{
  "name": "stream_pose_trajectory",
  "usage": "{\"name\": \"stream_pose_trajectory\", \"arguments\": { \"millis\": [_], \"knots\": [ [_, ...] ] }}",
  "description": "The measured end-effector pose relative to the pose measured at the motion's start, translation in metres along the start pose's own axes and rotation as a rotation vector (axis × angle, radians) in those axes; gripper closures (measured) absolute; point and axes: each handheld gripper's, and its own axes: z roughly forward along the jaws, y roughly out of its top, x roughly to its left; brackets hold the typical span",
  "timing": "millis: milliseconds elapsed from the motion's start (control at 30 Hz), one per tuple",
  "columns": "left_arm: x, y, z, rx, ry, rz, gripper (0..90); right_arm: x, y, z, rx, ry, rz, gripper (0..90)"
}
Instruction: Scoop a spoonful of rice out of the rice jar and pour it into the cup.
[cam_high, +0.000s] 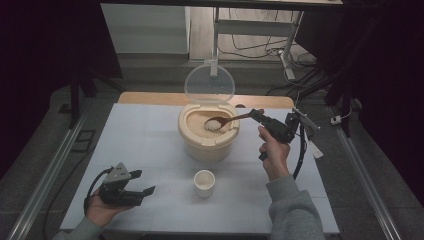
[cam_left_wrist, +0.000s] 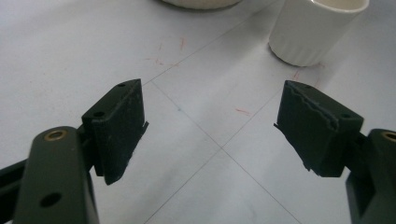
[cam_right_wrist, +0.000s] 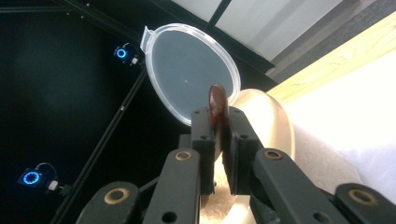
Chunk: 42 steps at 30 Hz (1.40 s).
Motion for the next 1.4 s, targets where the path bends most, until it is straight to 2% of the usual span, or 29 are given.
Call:
{"name": "stream_pose_trajectory", "arguments": {
  "millis": [333,567,700,1100,1400],
  "knots": [
    [0.0,0.0,0.0,-0.001,-0.001,0.0,23.2,0.004,-0.001,-0.001,0.022,0.027,0.002,83.5],
    [0.0,0.0,0.0,0.0,-0.001,-0.001,23.2,0.005,-0.004,-0.002,0.04,0.053,0.025,83.5],
    [0.0,0.0,0.0,-0.002,0.0,-0.003,23.2,0.008,-0.005,-0.006,0.066,0.068,0.04,83.5],
    [0.0,0.001,0.0,-0.003,-0.001,-0.004,23.2,0.013,-0.016,-0.02,0.135,0.096,0.029,83.5],
    [0.001,0.001,0.0,0.001,0.001,-0.005,23.2,0.006,-0.032,-0.028,0.194,0.111,0.031,83.5]
  ]
}}
